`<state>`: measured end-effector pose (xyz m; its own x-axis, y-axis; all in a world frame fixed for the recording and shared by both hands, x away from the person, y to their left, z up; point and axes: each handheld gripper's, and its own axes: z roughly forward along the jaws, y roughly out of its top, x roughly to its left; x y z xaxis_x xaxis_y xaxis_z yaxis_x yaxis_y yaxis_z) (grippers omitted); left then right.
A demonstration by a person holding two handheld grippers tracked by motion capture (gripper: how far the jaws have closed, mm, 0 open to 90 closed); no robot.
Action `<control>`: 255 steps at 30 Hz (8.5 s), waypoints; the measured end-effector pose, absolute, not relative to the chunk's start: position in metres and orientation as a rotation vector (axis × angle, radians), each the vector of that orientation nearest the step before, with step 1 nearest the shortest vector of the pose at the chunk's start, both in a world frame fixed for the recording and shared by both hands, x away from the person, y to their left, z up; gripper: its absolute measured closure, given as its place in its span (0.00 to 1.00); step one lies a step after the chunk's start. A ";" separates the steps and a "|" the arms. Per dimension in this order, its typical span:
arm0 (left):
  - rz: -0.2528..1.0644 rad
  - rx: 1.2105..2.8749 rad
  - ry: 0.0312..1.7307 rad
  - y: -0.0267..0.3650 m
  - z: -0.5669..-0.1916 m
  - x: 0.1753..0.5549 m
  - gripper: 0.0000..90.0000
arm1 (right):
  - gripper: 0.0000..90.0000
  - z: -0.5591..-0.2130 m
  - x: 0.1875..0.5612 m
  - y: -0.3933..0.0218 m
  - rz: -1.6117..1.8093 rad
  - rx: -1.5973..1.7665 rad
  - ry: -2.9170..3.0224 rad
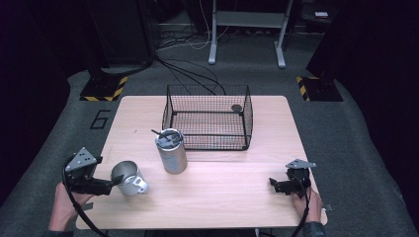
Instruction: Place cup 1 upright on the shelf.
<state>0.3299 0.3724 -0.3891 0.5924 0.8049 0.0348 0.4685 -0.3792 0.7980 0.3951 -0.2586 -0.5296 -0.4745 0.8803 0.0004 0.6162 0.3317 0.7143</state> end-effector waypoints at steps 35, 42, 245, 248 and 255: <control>0.479 2.103 0.880 0.276 -0.374 0.385 0.00 | 0.00 -0.530 0.395 -0.259 0.932 1.320 2.216; 0.488 2.094 0.927 0.262 -0.381 0.397 0.00 | 0.00 -0.530 0.395 -0.259 0.932 1.320 2.216; 0.481 2.062 0.826 0.098 -0.294 0.554 0.04 | 0.00 -0.530 0.393 -0.264 0.954 1.286 2.246; 0.477 2.057 0.842 0.093 -0.299 0.559 0.04 | 0.00 -0.530 0.394 -0.264 0.955 1.282 2.245; 0.465 2.041 0.872 0.081 -0.310 0.569 0.04 | 0.00 -0.530 0.394 -0.264 0.953 1.282 2.245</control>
<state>0.5689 0.0810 -0.3101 0.6883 0.7253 0.0079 0.4108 -0.3988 0.8199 0.3935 -0.2637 -0.5295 -0.5093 0.8606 0.0031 0.6003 0.3526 0.7178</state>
